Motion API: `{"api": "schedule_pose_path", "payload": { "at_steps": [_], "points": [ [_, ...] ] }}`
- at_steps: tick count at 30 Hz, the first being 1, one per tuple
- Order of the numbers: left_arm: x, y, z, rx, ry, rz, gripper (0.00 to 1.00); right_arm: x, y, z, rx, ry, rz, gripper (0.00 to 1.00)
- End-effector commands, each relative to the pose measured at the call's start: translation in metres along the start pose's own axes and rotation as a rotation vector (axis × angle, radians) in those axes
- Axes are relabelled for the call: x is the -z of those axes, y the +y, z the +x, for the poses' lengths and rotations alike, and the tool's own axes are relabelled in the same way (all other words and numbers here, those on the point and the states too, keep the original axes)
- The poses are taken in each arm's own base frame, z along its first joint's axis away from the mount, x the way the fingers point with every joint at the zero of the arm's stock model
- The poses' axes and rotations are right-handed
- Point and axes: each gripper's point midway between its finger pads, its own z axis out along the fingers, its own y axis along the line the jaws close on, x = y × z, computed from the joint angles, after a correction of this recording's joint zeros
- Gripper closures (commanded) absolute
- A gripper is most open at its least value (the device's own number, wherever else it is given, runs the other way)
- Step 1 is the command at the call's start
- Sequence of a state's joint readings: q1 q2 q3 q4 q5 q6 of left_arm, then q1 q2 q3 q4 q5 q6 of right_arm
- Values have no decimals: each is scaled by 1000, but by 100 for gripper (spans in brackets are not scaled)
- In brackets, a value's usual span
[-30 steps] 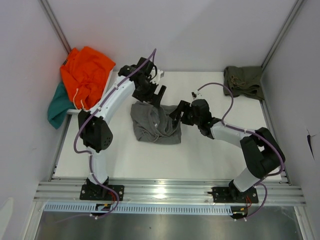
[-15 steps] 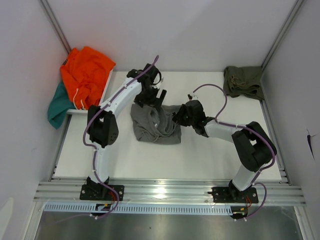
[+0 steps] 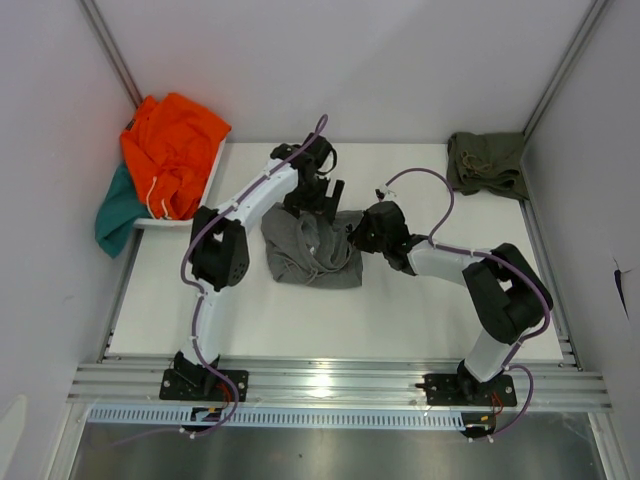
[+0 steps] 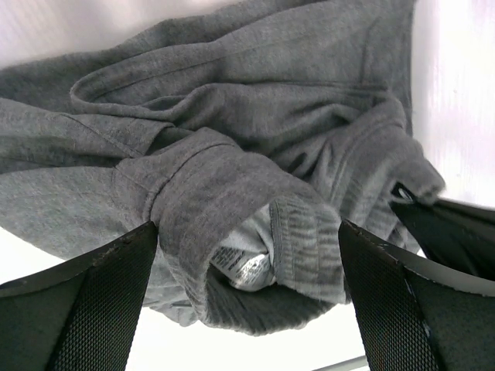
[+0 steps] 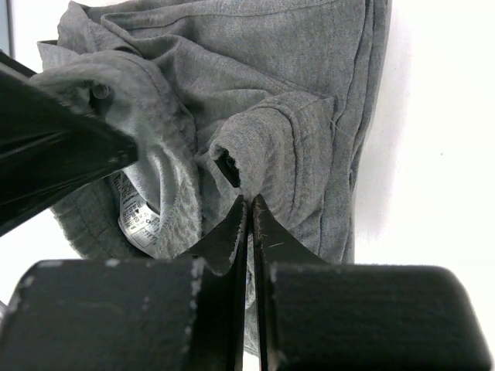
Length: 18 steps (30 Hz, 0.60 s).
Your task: Fold and stack the shorts
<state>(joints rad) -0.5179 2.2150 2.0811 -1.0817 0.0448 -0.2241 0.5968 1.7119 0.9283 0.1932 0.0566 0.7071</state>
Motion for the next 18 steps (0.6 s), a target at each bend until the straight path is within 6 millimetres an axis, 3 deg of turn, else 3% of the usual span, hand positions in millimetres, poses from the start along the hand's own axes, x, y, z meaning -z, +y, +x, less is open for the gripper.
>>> {"api": "schedule_pose_path", "payload": {
  "at_steps": [1, 9, 16, 18],
  "points": [
    [5, -4, -19, 77, -73, -31, 1, -6, 6, -12, 10, -50, -3, 100],
    [2, -8, -17, 125, -99, -63, 1, -7, 8, -8, 6, -50, -17, 100],
    [-15, -4, -19, 143, -99, -97, 19, -5, 13, -6, 11, -63, -37, 100],
    [-19, -4, -20, 141, -96, -99, 28, -4, 14, -5, 16, -64, -41, 100]
  ]
}}
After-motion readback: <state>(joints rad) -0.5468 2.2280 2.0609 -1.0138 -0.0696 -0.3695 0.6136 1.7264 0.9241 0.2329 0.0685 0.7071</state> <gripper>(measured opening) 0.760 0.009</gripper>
